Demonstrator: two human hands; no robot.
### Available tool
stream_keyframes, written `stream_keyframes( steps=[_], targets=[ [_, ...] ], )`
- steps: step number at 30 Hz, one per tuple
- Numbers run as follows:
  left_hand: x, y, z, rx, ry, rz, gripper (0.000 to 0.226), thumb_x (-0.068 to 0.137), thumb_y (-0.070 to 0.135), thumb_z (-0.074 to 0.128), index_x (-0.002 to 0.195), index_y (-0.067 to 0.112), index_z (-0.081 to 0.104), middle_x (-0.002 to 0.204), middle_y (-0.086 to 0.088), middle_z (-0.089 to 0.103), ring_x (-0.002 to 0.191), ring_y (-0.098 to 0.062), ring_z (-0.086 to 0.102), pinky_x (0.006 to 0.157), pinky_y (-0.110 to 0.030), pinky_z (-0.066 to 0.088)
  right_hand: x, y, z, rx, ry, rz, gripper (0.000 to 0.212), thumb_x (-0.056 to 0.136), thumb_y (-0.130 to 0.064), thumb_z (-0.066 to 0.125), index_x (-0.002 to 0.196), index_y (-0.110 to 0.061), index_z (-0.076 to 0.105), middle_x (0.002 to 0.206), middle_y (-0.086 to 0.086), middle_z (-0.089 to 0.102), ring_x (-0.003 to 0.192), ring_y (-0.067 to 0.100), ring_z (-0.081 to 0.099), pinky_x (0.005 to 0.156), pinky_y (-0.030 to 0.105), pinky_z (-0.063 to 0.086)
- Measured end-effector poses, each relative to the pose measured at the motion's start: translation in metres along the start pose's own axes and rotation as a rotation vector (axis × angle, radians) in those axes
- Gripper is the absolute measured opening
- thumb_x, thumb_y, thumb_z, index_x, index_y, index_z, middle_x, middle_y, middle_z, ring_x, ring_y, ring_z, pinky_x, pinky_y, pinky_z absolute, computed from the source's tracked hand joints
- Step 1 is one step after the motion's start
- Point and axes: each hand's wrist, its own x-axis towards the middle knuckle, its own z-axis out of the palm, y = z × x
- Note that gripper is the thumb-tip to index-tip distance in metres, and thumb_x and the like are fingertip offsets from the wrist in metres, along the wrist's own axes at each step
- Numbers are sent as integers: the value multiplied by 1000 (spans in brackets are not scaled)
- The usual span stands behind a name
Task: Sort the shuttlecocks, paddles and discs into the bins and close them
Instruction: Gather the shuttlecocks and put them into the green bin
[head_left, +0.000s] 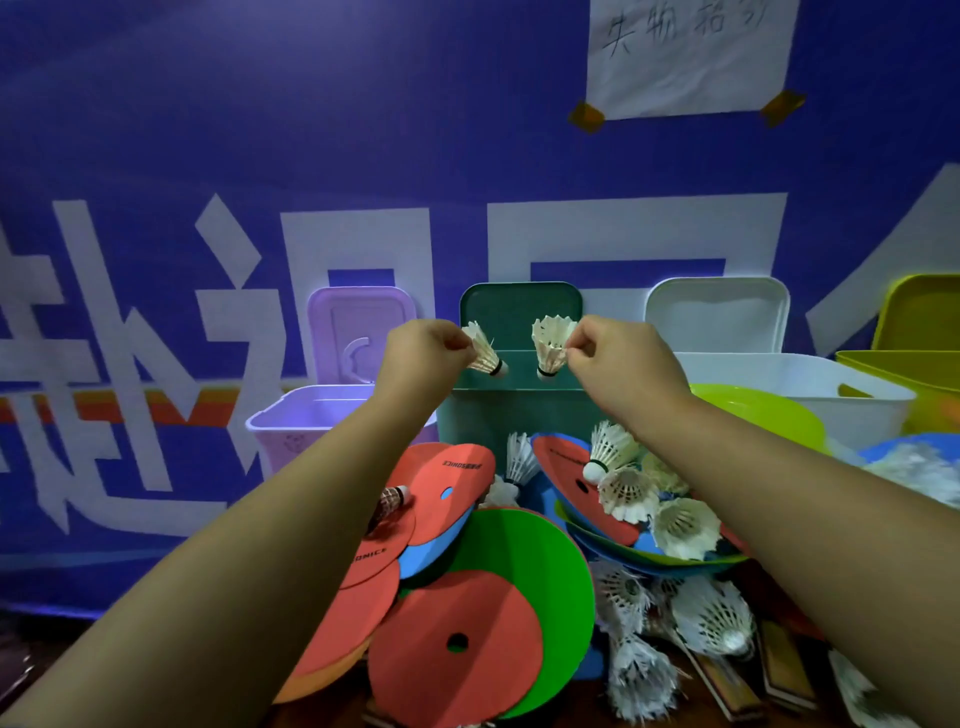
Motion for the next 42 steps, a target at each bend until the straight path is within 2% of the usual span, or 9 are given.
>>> stream_keyframes(
  steps=[11, 15, 19, 23, 26, 30, 33, 36, 42],
  targets=[
    [5, -13, 41, 344, -363, -46, 34, 86, 4, 50, 113, 14, 67, 108, -10, 71, 105, -37, 64, 75, -31, 46, 13, 18, 8, 11, 1, 3, 11, 92, -25, 56, 85, -23, 64, 80, 1, 65, 70, 26, 62, 66, 40, 59],
    [1, -22, 44, 362, -378, -14, 53, 93, 4, 48, 141, 21, 62, 138, -8, 65, 128, -34, 58, 104, -39, 51, 18, 21, 13, -21, -7, 11, 11, 93, -26, 55, 87, -23, 64, 85, 5, 65, 73, 28, 62, 66, 37, 57],
    [2, -22, 40, 392, -423, 42, 56, 95, 4, 46, 144, 26, 60, 143, -8, 62, 129, -33, 57, 105, -37, 49, 27, 19, 18, -66, -62, 12, 25, 101, -28, 52, 120, -25, 70, 109, 11, 71, 94, 34, 65, 80, 39, 57],
    [-3, -23, 37, 495, -492, 108, 66, 94, 3, 47, 156, 27, 46, 155, -8, 51, 141, -32, 47, 110, -38, 43, 25, 15, 25, -243, -360, -39, 63, 106, -40, 50, 164, -32, 26, 167, 10, 35, 142, 41, 46, 112, 50, 45],
    [-11, -19, 38, 597, -608, 138, 83, 92, -2, 47, 167, 23, 19, 174, -1, 15, 159, -31, 16, 123, -48, 32, 20, 14, 24, -251, -401, -57, 65, 107, -32, 47, 167, -32, 22, 175, 4, 15, 154, 37, 31, 121, 50, 36],
    [-20, -15, 32, 562, -655, 115, 87, 94, -4, 44, 168, 18, 3, 175, 1, -3, 161, -33, -1, 128, -47, 21, 9, 6, 21, -233, -388, -85, 52, 102, -24, 49, 154, -25, 51, 168, 2, 36, 149, 31, 40, 120, 47, 38],
    [-26, -16, 15, 461, -662, 89, 78, 100, 6, 48, 167, 18, 10, 175, -1, 5, 161, -28, 10, 126, -40, 21, -4, -6, 13, -197, -373, -103, 43, 98, -23, 51, 137, -26, 68, 149, 0, 57, 132, 28, 56, 111, 43, 49],
    [-37, -21, -7, 380, -597, 91, 58, 101, 21, 58, 156, 19, 41, 157, -9, 48, 140, -31, 49, 110, -35, 38, -16, -21, 10, -151, -369, -150, 37, 96, -22, 52, 125, -25, 76, 135, 3, 65, 123, 28, 61, 105, 43, 52],
    [-63, -60, -49, 554, -584, -106, 52, 95, 30, 66, 145, 20, 56, 146, -6, 58, 132, -26, 54, 104, -34, 44, -45, -51, 16, -61, -447, -275, 32, 97, -23, 56, 119, -27, 78, 122, 1, 68, 117, 23, 62, 101, 35, 49]
  ],
)
